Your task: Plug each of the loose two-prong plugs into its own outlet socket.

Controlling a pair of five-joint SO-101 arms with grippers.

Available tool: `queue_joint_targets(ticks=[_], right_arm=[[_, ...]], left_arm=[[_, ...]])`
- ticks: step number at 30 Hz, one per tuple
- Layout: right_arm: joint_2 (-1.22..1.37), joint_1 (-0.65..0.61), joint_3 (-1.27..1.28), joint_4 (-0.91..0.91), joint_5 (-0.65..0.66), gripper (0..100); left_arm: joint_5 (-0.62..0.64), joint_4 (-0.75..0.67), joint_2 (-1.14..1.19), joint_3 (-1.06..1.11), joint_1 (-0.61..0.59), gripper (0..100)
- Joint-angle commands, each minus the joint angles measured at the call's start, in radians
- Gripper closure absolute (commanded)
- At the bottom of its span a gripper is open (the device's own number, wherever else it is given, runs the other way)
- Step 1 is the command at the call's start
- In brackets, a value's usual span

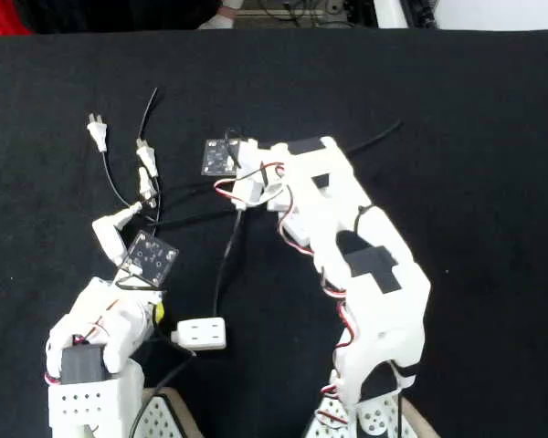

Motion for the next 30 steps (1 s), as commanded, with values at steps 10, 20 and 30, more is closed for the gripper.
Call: queue_joint_targets(ticks=[10, 20, 30], right_arm=[[-0.2, 0.023, -0.082, 0.183, -0.091, 98.6], [-0.492, 0.014, -0.214, 0.48, -0.434, 98.6], [-0.696, -0.051, -0.318, 0.641, -0.657, 98.6]], left_arm=[[-0.006, 0.005, -0.006, -0.007, -0.015, 77], [-0.006, 0.003, -0.006, -0.007, -0.015, 77], [-0.006, 0.002, -0.006, -0.007, -0.015, 77]])
